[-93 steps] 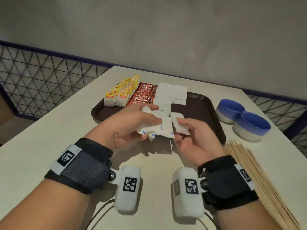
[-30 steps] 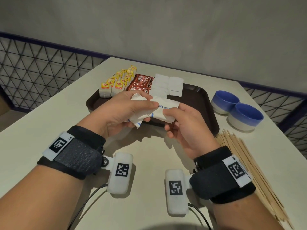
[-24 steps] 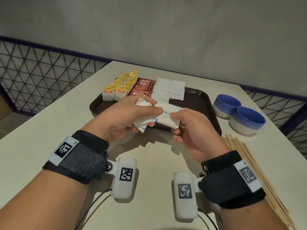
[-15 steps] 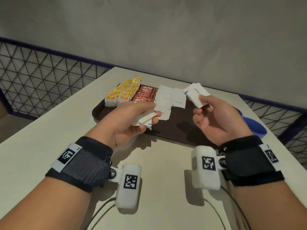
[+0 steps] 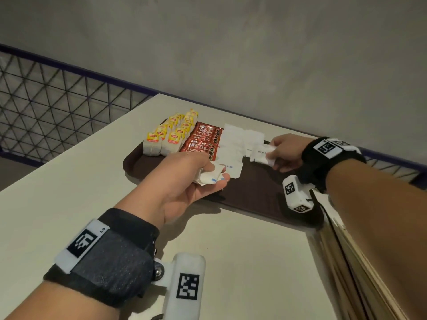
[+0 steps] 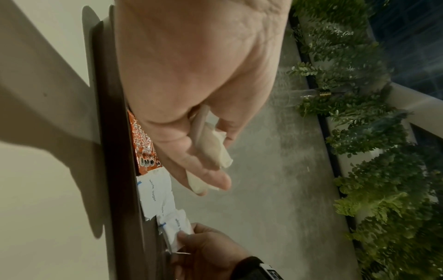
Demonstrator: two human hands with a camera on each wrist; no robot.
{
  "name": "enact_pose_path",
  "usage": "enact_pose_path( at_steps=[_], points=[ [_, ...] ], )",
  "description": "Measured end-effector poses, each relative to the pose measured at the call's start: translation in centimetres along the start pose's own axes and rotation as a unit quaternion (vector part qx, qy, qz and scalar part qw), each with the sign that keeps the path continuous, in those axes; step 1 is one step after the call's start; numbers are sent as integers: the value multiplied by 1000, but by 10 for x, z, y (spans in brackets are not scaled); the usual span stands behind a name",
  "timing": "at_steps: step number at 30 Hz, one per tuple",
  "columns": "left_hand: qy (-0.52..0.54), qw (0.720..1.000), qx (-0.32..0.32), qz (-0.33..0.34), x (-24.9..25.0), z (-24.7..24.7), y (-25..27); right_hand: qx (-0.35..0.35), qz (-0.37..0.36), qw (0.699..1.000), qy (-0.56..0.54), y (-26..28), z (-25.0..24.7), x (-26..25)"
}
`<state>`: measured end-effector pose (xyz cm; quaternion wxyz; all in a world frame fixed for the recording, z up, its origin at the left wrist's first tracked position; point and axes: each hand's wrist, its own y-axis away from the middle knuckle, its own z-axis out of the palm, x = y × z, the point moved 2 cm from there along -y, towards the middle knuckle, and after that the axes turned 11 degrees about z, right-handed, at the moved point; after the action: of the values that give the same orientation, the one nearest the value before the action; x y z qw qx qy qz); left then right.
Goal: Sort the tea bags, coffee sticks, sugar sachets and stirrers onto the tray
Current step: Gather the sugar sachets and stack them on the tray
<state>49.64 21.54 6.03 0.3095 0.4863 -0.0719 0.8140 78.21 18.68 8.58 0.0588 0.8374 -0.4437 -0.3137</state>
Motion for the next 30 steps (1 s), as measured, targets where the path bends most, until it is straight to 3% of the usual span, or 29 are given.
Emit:
enact_pose_path(
  at_steps=[7, 18, 24, 30],
  points=[
    [4, 1000, -19, 6, 5, 0, -2, -5, 5, 1000, 2, -20, 20, -16],
    [12, 999, -36, 14, 5, 4, 1, 68, 4, 988, 137, -21, 25, -32],
    [33, 998, -45, 17, 2, 1, -3, 99, -15, 984, 145, -33, 30, -35],
    [-12, 997, -65, 29, -1, -1, -5, 96, -11, 988, 120, -30, 23, -29]
  ],
)
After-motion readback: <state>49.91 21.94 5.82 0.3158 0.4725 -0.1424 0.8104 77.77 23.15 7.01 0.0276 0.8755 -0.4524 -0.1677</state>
